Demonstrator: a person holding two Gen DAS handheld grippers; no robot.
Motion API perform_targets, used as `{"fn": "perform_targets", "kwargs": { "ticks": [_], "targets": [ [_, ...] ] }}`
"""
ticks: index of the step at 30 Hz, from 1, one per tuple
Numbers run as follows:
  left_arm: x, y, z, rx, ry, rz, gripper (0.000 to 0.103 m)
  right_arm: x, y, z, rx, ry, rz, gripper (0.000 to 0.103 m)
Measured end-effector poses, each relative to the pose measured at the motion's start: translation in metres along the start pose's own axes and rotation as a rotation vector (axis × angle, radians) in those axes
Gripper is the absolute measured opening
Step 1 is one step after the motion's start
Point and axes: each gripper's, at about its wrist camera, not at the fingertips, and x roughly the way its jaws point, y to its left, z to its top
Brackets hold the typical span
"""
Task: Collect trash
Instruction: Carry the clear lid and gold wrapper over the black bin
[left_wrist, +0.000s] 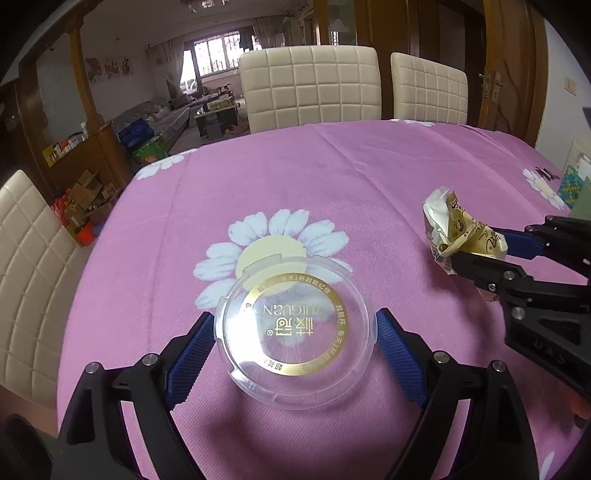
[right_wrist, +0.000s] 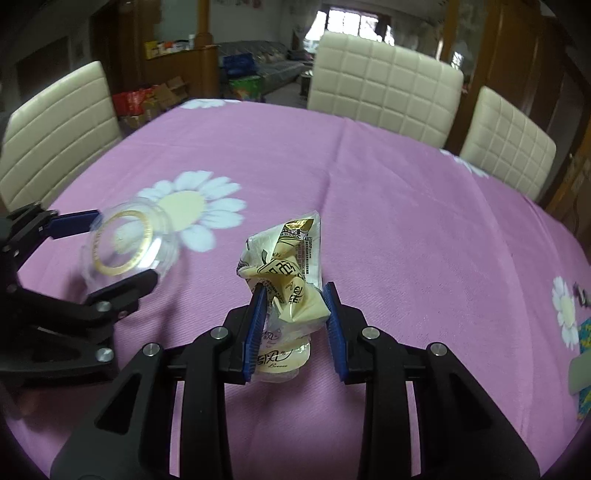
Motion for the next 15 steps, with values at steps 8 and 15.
{"fn": "perform_targets", "kwargs": {
  "ticks": [8,15],
  "targets": [
    [-0.051,0.026,-0.026,-0.001,-0.086,0.031,0.084,-0.038,0.052,-0.007,-0.13,-0.038,0.062,0.033],
    [-0.083,0.058,-0.052,-0.004,-0.108,0.07,0.084,-0.05,0.088,-0.008,-0.225,-0.051,0.094,0.033]
  ]
}}
